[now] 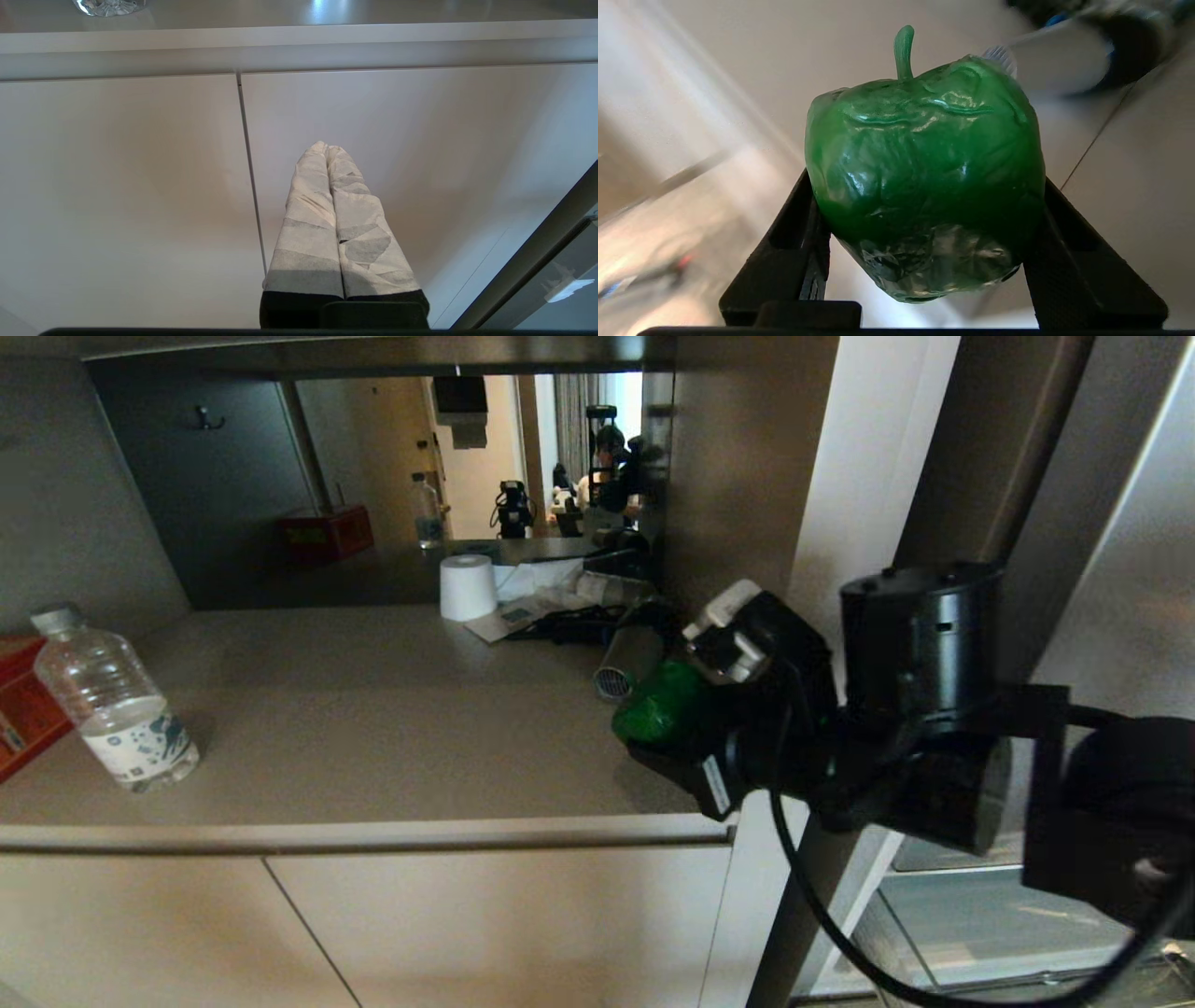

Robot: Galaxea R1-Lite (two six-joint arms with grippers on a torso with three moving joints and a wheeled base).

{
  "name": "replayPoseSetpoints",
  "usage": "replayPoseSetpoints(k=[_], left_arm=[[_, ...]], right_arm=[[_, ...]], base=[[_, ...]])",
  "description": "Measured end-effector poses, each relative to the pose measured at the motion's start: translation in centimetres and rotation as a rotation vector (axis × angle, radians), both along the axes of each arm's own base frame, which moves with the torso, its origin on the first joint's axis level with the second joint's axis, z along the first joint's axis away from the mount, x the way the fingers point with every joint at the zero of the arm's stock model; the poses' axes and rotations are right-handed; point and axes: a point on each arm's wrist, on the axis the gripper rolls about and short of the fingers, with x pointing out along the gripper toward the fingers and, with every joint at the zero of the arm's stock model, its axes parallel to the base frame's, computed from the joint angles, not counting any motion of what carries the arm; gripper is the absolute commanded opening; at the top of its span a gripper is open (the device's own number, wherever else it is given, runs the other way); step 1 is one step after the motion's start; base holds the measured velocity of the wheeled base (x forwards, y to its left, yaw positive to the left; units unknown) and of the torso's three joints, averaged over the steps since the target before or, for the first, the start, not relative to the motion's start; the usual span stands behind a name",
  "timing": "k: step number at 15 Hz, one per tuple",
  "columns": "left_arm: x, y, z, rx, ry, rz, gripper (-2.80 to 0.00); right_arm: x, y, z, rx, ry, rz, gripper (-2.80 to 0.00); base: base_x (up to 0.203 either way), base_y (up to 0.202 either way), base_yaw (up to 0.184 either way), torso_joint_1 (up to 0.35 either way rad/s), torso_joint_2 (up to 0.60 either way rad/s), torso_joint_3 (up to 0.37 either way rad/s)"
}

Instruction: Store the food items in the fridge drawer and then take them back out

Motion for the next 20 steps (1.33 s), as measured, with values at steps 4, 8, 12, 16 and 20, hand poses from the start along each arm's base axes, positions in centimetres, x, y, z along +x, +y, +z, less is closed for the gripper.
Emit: replayPoseSetpoints(k=[4,8,12,16,20], left_arm=[[0.0,0.0,0.0,0.0,0.0,0.0,-2.8],[0.0,0.0,0.0,0.0,0.0,0.0,-2.8],[0.0,0.0,0.0,0.0,0.0,0.0,-2.8],[0.0,0.0,0.0,0.0,0.0,0.0,-2.8],[0.0,0.0,0.0,0.0,0.0,0.0,-2.8]], right_arm=[[2.8,3.5,0.3,0.031,-0.067,-0.117,-2.8],[5.7,6.5,-0.4,0.089,-0.07,-0.214,-2.8],[8.1,8.8,-1.4,0.105,-0.093,-0.301,-2.8],[9.8,10.5,-3.2,0.096,-0.095,-0.33,-2.8],[10.9,10.9,-4.9,0.077,-0.082,-0.342,-2.8]], base=[[0.0,0.0,0.0,0.0,0.0,0.0],[0.0,0.0,0.0,0.0,0.0,0.0],[0.0,0.0,0.0,0.0,0.0,0.0],[0.0,0.0,0.0,0.0,0.0,0.0],[0.0,0.0,0.0,0.0,0.0,0.0]])
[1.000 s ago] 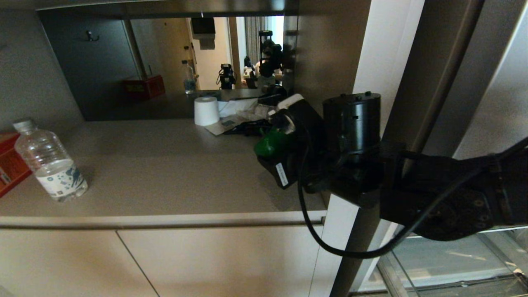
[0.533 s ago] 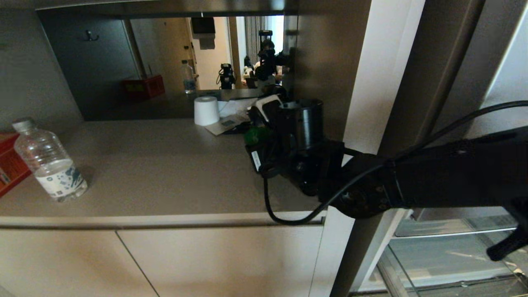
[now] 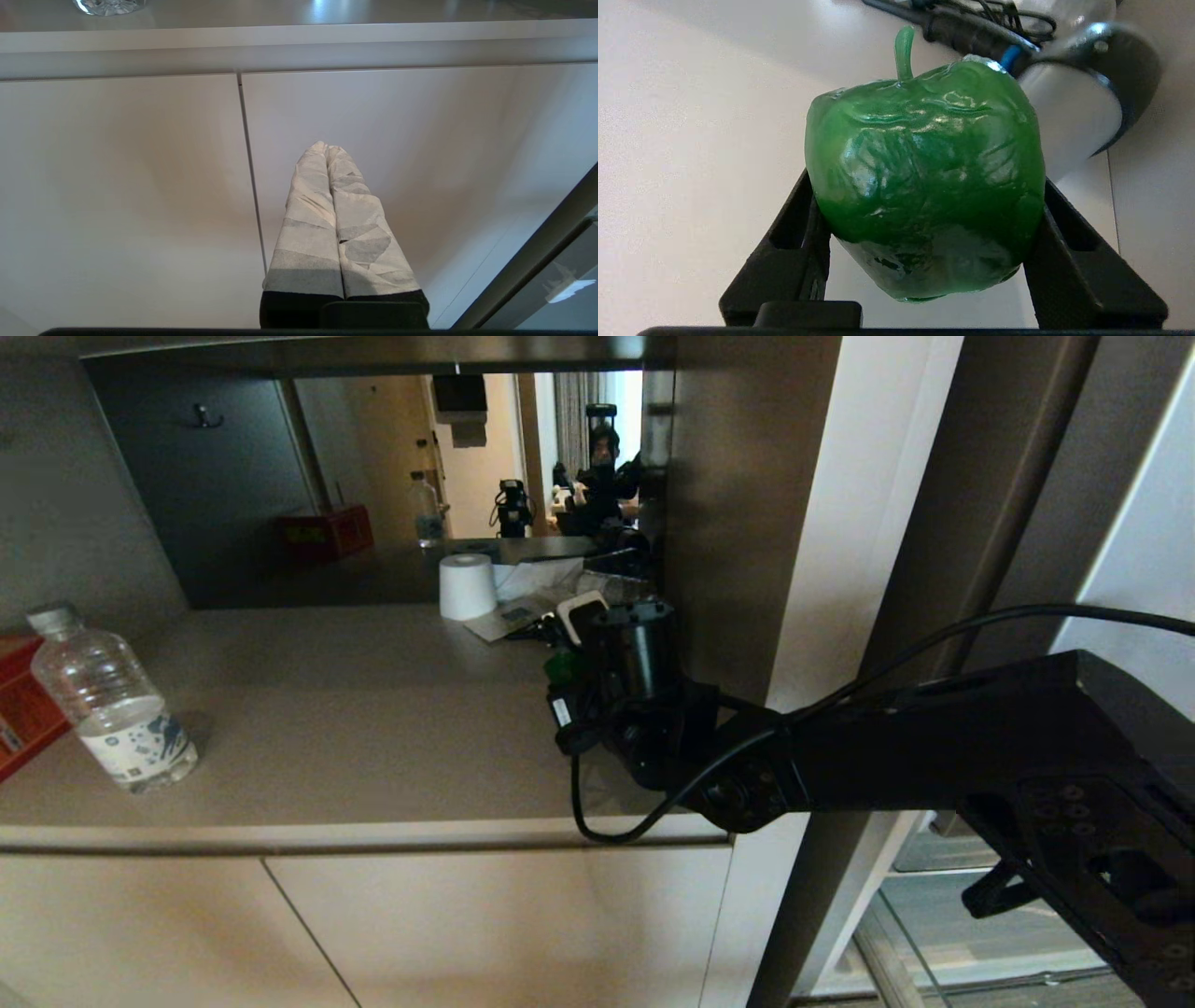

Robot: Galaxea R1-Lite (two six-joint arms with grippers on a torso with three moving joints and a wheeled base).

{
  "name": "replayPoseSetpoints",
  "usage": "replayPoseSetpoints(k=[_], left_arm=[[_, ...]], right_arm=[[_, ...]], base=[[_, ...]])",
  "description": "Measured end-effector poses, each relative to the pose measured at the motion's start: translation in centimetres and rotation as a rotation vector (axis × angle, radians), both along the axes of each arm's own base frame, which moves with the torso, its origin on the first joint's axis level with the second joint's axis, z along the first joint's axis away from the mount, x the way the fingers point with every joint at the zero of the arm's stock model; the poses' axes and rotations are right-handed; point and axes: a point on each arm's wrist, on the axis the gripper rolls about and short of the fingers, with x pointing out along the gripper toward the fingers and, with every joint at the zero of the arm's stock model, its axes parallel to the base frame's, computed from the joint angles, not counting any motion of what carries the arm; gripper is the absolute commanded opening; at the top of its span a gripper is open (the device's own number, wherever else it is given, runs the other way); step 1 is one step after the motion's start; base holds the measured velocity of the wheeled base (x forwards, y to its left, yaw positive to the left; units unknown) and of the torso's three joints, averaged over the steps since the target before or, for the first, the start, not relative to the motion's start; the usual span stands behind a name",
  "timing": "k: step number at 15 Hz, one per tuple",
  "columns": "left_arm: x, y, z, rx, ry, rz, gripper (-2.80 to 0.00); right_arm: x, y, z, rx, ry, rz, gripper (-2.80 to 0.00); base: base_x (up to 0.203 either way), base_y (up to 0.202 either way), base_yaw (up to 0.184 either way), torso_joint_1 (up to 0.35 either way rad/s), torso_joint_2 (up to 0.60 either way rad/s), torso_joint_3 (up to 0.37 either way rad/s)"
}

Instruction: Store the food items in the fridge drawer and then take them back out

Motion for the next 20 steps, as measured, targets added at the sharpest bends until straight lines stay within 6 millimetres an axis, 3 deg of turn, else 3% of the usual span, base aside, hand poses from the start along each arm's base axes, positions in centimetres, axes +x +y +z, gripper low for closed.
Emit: replayPoseSetpoints(k=[11,12,20], left_arm=[[0.0,0.0,0.0,0.0,0.0,0.0,-2.8],[0.0,0.0,0.0,0.0,0.0,0.0,-2.8],[0.0,0.0,0.0,0.0,0.0,0.0,-2.8]], right_arm=[[1.02,-0.73,-0.5,-0.005,0.006,-0.029,-2.8],[1.01,-0.75,-0.52,-0.005,0.006,-0.03,0.0],[0.79,-0.57,-0.51,-0.005,0.005,-0.028,0.0]], base=[[0.0,0.0,0.0,0.0,0.0,0.0],[0.0,0.0,0.0,0.0,0.0,0.0],[0.0,0.0,0.0,0.0,0.0,0.0]])
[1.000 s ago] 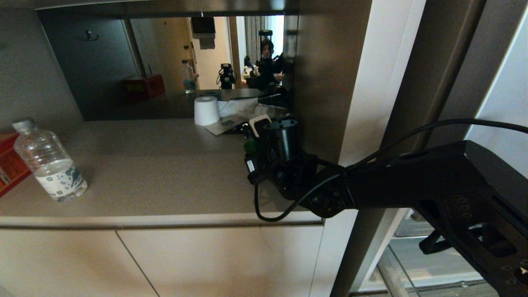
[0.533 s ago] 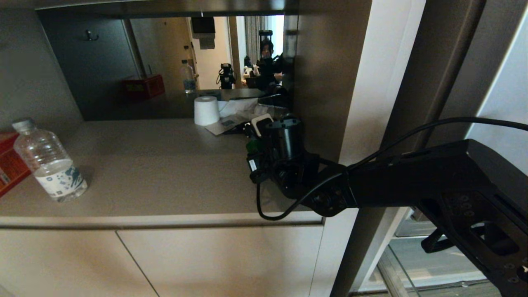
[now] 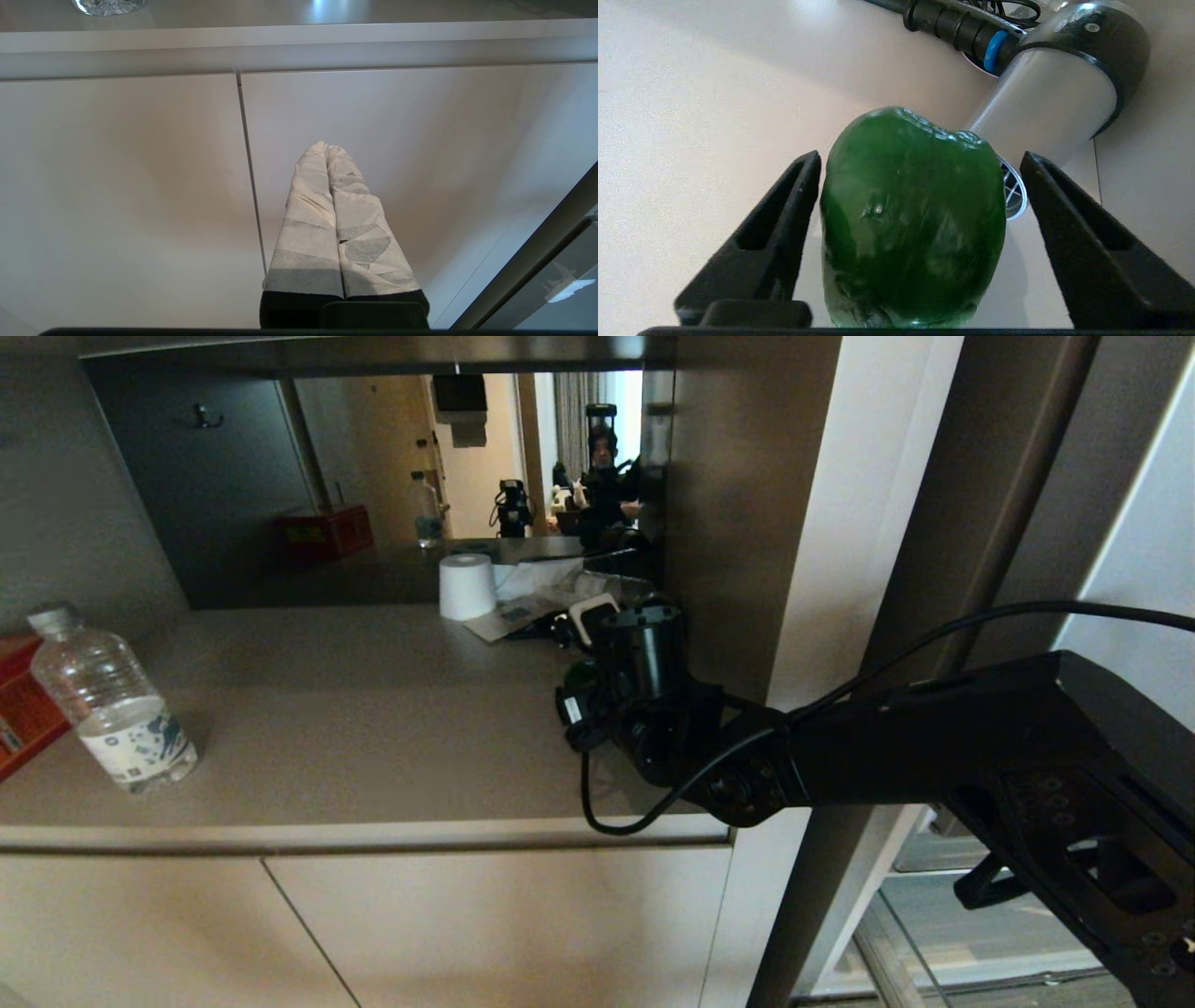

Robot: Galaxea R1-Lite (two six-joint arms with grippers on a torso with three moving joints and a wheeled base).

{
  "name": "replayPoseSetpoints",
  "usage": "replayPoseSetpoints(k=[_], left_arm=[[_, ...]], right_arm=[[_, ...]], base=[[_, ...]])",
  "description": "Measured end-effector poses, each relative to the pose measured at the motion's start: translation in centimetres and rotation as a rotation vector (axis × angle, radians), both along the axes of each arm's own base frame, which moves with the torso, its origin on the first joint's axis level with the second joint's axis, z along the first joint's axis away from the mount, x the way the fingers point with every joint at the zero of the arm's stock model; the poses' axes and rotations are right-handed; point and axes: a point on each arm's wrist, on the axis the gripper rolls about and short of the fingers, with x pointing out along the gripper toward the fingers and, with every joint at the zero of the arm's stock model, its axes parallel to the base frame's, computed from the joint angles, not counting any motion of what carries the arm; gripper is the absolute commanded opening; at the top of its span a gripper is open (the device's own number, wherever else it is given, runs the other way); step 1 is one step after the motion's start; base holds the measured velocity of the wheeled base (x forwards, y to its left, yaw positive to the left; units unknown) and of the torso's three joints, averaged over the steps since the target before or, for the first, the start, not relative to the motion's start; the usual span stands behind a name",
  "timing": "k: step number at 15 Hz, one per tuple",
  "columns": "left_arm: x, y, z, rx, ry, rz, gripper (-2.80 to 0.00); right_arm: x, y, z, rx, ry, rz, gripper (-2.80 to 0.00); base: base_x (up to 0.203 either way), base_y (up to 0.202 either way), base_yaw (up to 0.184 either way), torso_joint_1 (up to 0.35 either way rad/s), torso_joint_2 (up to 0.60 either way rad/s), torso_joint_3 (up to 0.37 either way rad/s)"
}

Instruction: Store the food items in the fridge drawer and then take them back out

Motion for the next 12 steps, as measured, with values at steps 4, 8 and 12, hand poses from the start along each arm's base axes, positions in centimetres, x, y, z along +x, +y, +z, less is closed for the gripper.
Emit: replayPoseSetpoints(k=[4,8,12], left_arm=[[0.0,0.0,0.0,0.0,0.0,0.0,-2.8],[0.0,0.0,0.0,0.0,0.0,0.0,-2.8],[0.0,0.0,0.0,0.0,0.0,0.0,-2.8]], right_arm=[[-0.3,0.1,0.4,0.014,-0.01,0.008,0.0],[-2.7,0.7,2.9,0.052,-0.062,0.054,0.0],[-8.7,0.5,4.9,0.037,-0.05,0.151,-2.8]], base=[[0.0,0.0,0.0,0.0,0.0,0.0],[0.0,0.0,0.0,0.0,0.0,0.0],[0.0,0.0,0.0,0.0,0.0,0.0]])
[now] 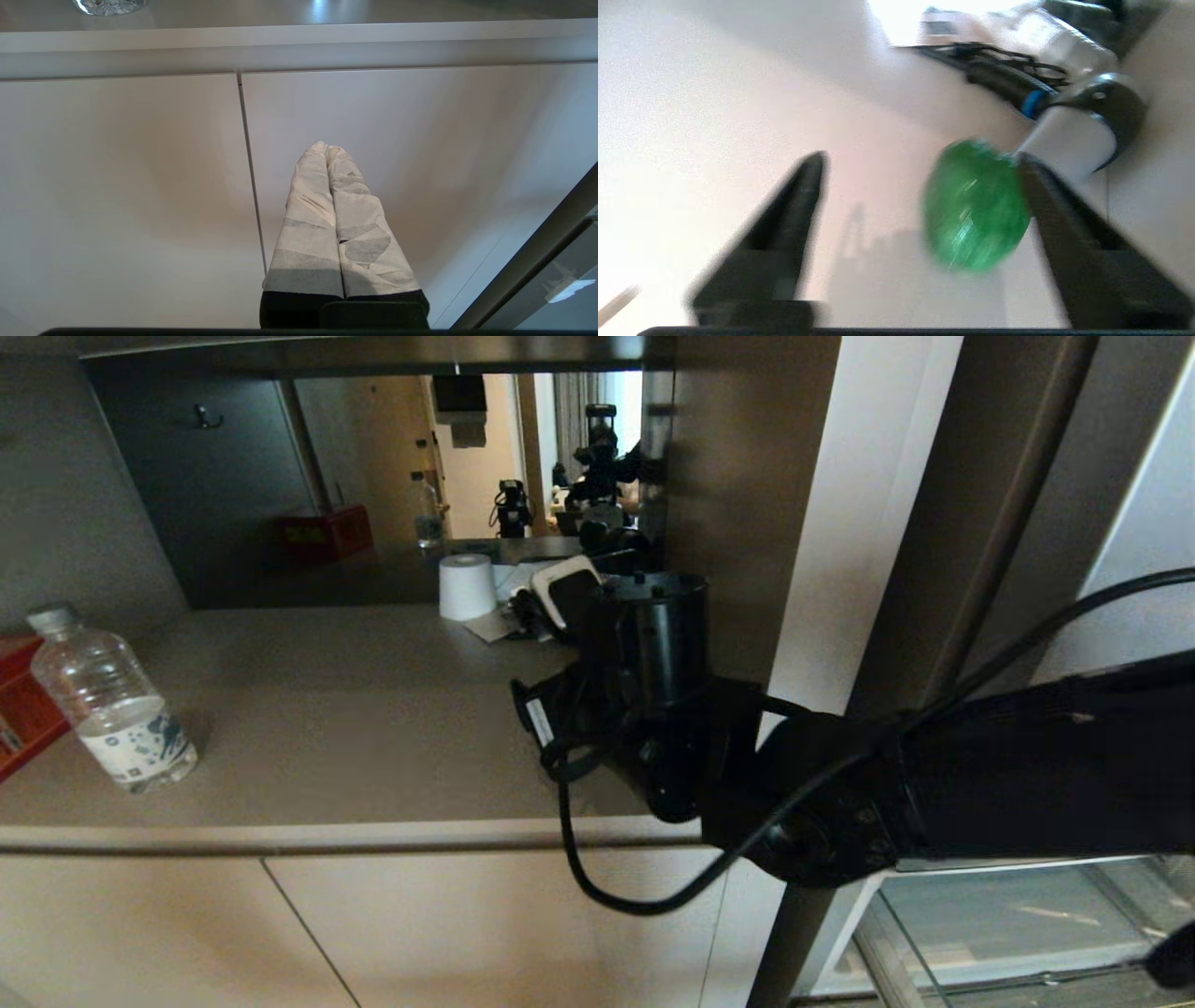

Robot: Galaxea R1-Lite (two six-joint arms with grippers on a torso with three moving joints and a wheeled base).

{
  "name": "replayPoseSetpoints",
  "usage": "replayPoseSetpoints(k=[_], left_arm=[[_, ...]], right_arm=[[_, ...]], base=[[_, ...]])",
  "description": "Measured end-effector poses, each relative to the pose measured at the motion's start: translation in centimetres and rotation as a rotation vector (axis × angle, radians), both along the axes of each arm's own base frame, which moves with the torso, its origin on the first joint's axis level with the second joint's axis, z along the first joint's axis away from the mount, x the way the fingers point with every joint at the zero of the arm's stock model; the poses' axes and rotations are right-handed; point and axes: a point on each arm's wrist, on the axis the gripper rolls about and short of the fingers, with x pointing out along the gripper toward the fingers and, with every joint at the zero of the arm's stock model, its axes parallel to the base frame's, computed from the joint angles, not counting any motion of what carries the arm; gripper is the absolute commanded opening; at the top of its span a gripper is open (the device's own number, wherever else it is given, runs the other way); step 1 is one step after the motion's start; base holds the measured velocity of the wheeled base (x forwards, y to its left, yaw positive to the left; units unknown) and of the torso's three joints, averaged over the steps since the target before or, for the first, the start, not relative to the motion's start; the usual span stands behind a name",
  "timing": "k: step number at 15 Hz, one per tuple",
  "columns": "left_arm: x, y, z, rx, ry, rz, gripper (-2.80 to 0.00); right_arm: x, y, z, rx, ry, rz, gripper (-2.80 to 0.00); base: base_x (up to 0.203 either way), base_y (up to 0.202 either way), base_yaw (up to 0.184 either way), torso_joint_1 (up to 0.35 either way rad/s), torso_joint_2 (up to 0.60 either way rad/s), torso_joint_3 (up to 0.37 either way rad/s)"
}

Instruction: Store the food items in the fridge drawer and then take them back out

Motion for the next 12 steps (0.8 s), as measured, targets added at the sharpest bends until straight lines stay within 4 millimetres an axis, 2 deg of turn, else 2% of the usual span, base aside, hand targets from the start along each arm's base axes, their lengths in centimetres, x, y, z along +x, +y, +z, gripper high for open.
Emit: replayPoseSetpoints(k=[2,4,8,12], left_arm=[[0.0,0.0,0.0,0.0,0.0,0.0,-2.8],[0.0,0.0,0.0,0.0,0.0,0.0,-2.8],[0.0,0.0,0.0,0.0,0.0,0.0,-2.8],[0.0,0.0,0.0,0.0,0.0,0.0,-2.8]], right_arm=[[-2.5,-1.5,1.3,0.001,0.0,0.027,-2.8],[-4.9,-4.1,2.9,0.016,-0.008,0.039,-2.8],[-9.8,-10.7,5.2,0.052,-0.032,0.059,-2.8],[-15.1,-17.7,5.1,0.092,-0.059,0.128,-2.8]], base=[[0.0,0.0,0.0,0.0,0.0,0.0],[0.0,0.0,0.0,0.0,0.0,0.0],[0.0,0.0,0.0,0.0,0.0,0.0],[0.0,0.0,0.0,0.0,0.0,0.0]])
